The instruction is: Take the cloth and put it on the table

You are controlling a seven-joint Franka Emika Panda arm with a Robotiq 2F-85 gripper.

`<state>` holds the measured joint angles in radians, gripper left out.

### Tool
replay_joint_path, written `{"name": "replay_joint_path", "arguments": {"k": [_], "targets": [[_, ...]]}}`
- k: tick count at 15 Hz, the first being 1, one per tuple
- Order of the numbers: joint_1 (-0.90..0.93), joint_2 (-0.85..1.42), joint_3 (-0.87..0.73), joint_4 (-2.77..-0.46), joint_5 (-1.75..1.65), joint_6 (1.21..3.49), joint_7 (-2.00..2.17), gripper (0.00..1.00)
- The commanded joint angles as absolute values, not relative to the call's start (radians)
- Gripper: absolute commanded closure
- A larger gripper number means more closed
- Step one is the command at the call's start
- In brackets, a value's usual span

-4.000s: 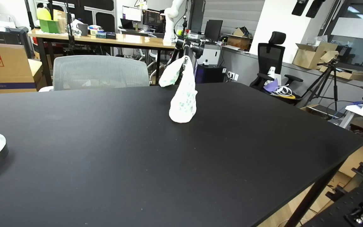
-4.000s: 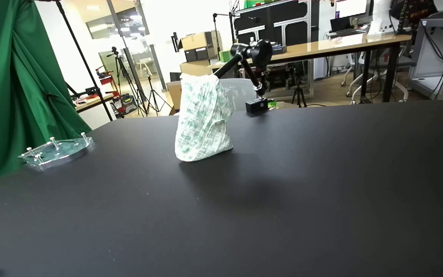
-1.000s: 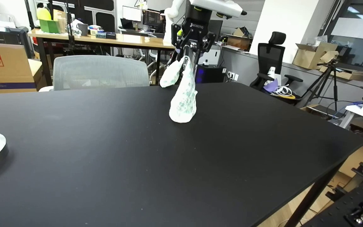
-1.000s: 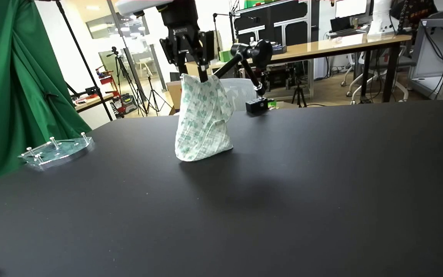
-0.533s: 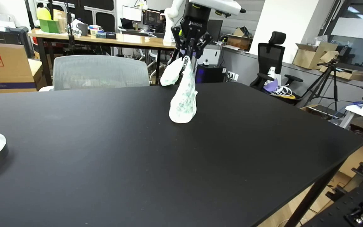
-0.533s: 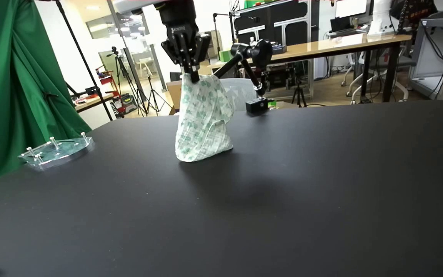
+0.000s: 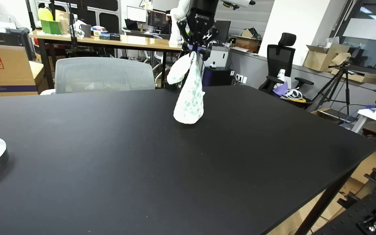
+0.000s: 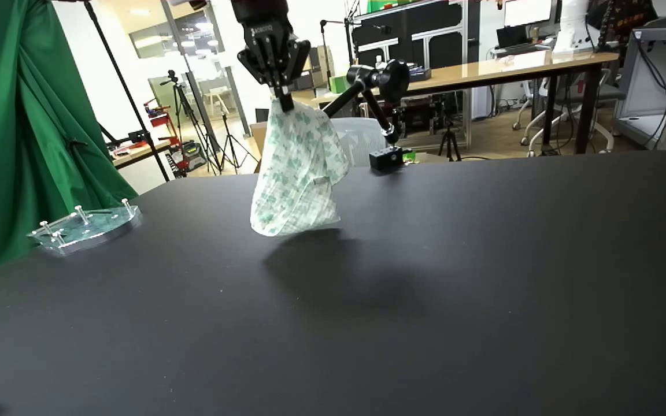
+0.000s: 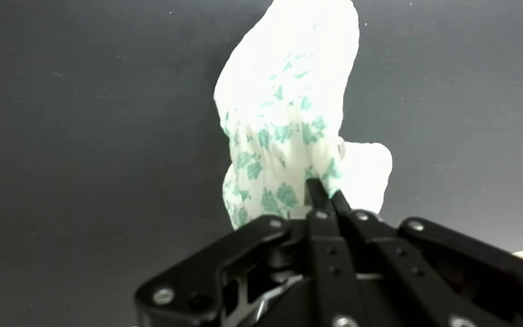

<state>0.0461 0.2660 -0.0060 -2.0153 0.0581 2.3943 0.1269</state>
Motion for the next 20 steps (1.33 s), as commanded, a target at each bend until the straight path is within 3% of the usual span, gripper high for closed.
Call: {"name": "replay_joint_path", "arguments": {"k": [1, 9, 20], "targets": [[0.056, 0.147, -0.013, -2.091, -0.010, 2.380, 0.159, 0.99], [0.055, 0.039, 0.026, -2.230, -0.054, 2.391, 0.067, 0.99], [0.138, 0.219, 0.042, -2.306, -0.308, 2.572, 0.181, 0.99]]}}
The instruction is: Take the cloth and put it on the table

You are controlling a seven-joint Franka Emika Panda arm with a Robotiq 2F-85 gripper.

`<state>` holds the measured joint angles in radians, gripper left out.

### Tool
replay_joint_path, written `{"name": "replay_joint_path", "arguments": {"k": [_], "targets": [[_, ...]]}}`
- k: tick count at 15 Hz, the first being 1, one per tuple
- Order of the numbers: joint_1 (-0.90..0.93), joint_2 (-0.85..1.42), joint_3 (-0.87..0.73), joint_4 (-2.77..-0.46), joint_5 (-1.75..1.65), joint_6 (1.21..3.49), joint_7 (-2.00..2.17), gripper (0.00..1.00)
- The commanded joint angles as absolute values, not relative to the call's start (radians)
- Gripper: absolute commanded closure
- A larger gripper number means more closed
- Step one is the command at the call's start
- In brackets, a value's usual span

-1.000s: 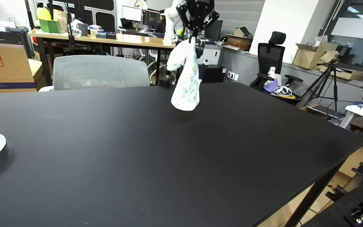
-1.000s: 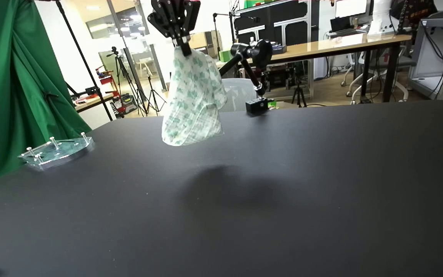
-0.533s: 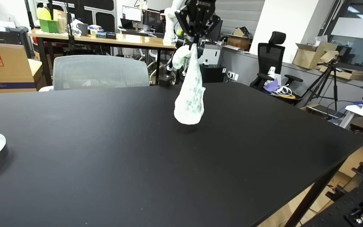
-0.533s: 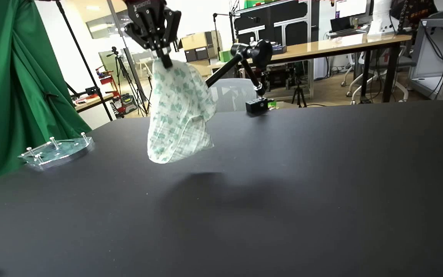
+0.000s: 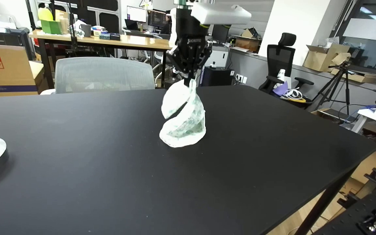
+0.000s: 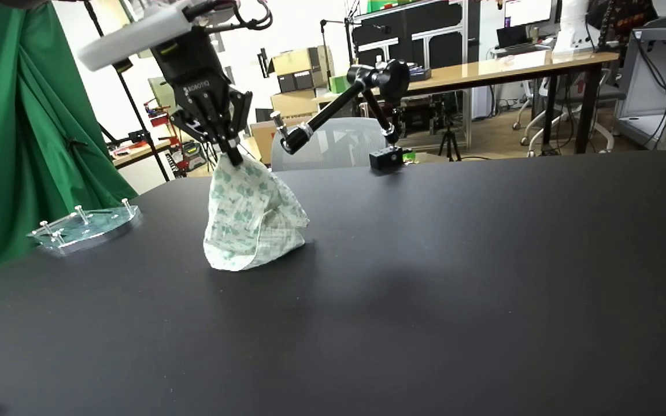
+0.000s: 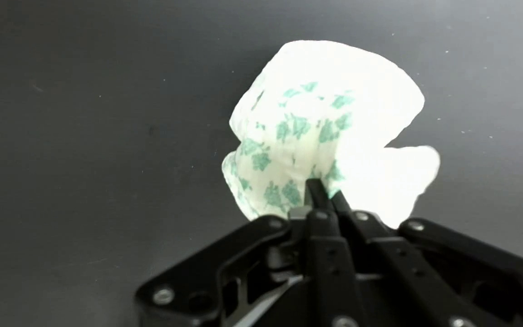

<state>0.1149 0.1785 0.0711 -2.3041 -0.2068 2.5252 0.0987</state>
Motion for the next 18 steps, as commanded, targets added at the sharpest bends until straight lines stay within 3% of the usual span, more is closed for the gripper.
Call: {"name": "replay_joint_path", "arguments": {"k": [1, 2, 4, 13, 14, 18], "targets": [[0.145, 0.238, 0.032, -2.302, -0.337, 2.580, 0.198, 0.99], [0.149, 0.253, 0.025, -2.299, -0.355, 2.584, 0.204, 0.73], [0.160, 0.274, 0.011, -2.297, -0.380, 2.590, 0.211, 0.66], [0.180, 0.248, 0.007, -2.315, -0.360, 2.556, 0.204, 0.05], [0.180, 0.236, 0.012, -2.318, -0.352, 2.543, 0.201, 0.01], [0.177, 0.191, 0.034, -2.332, -0.331, 2.511, 0.181, 0.00]]}}
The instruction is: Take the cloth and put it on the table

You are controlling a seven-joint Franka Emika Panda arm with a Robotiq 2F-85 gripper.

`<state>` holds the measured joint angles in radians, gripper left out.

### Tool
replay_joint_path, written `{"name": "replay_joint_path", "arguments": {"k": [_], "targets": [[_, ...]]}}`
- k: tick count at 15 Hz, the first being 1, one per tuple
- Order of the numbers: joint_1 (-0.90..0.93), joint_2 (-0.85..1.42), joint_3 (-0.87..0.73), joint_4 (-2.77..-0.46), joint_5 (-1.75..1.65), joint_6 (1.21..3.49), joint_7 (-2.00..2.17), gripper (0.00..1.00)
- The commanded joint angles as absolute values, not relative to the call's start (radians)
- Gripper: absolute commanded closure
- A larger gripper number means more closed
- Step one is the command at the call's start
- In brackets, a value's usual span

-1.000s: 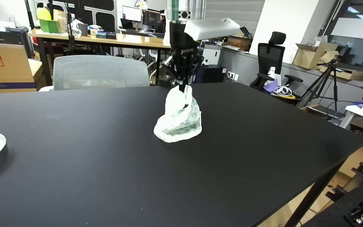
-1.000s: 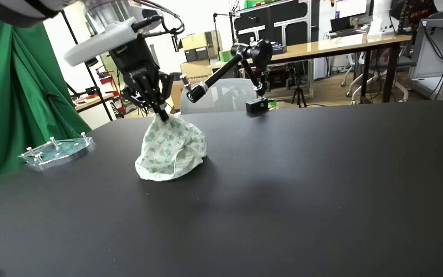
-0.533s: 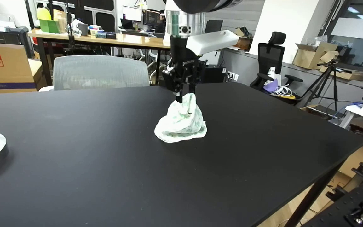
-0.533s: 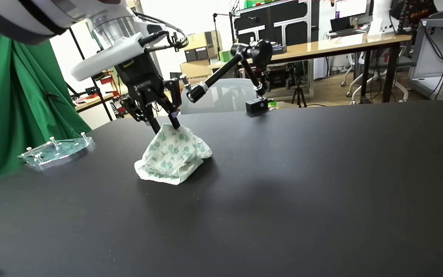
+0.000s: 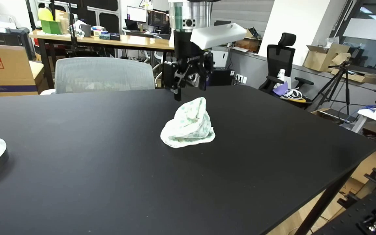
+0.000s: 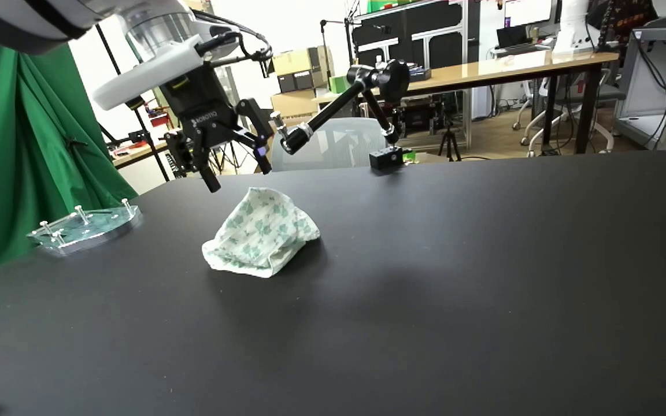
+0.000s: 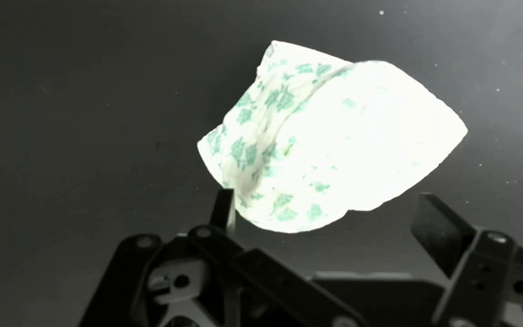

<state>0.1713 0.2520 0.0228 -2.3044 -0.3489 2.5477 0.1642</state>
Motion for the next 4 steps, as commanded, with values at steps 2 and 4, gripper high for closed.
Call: {"name": "replay_joint_path", "arguments": {"k": [2, 4], "targets": [[0.171, 0.169, 0.047, -2.336, -0.309, 2.494, 0.169, 0.00], [0.162, 0.140, 0.057, -2.346, -0.280, 2.486, 0.153, 0.00]]}}
